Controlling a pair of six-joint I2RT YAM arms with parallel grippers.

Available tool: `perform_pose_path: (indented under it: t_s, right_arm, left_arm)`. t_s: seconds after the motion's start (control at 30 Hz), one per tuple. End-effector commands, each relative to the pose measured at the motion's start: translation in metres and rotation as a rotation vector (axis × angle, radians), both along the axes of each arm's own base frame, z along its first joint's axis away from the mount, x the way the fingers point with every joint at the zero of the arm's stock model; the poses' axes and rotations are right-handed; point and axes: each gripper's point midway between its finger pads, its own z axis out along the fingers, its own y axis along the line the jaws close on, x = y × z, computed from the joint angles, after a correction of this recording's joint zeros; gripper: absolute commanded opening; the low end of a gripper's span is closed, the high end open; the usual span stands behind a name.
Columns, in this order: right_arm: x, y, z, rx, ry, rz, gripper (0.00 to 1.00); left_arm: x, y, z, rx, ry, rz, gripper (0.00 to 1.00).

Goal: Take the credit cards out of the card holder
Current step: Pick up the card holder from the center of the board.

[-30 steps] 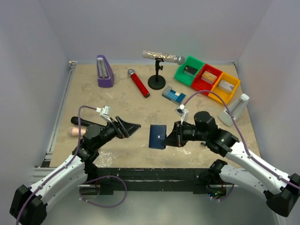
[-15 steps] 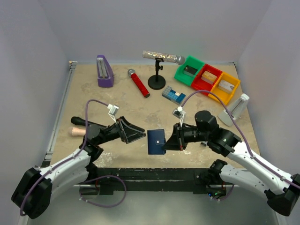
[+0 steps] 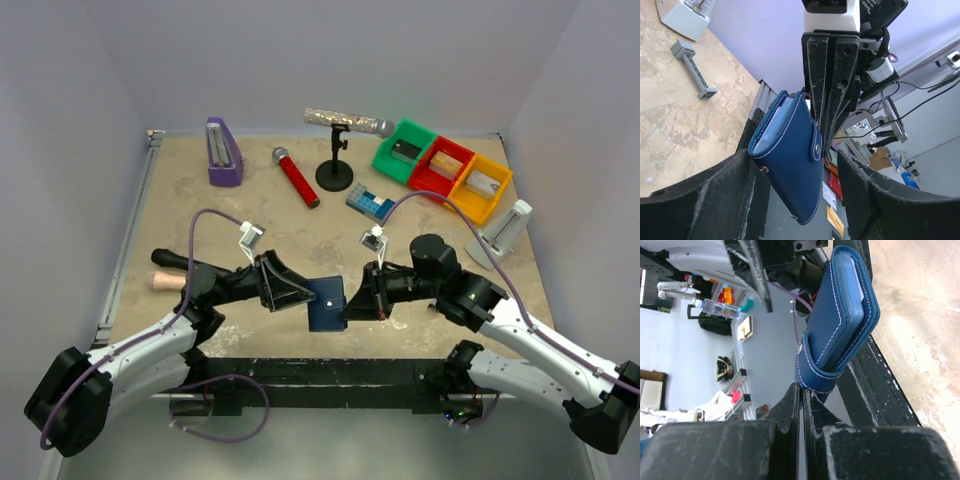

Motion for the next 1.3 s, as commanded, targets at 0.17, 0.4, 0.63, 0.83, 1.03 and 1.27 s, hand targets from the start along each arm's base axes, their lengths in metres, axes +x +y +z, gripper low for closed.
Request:
perform_pose_path:
  t_s: [0.17, 0.4, 0.63, 0.83, 1.03, 1.27]
  right_arm:
    - [0.0, 0.005, 0.028, 0.074, -0.063, 0.021, 0.0]
    - [0.002, 0.006, 0.023, 0.053, -0.058, 0.017, 0.0]
    - [0.004, 0.009, 0.022, 0.043, -0.044, 0.019, 0.0]
    - [0.005, 0.008, 0.023, 0.041, -0.047, 0.014, 0.0]
    - [0.009, 0.002, 0.02, -0.005, -0.064, -0.022, 0.23]
    - [0.031, -0.033, 0.028, -0.182, -0.208, -0.195, 0.69]
  left_arm:
    - [-0.014, 0.001, 0.035, -0.074, -0.125, -0.059, 0.45]
    - [-0.017, 0.002, 0.036, -0.074, -0.129, -0.068, 0.38]
    - [-0.021, 0.002, 0.036, -0.07, -0.136, -0.089, 0.35]
    - [-0.023, 0.001, 0.037, -0.067, -0.142, -0.1, 0.36]
    - [-0.021, 0.001, 0.036, -0.046, -0.151, -0.084, 0.0]
    - [0.013, 0.013, 0.003, 0.193, -0.064, 0.16, 0.0]
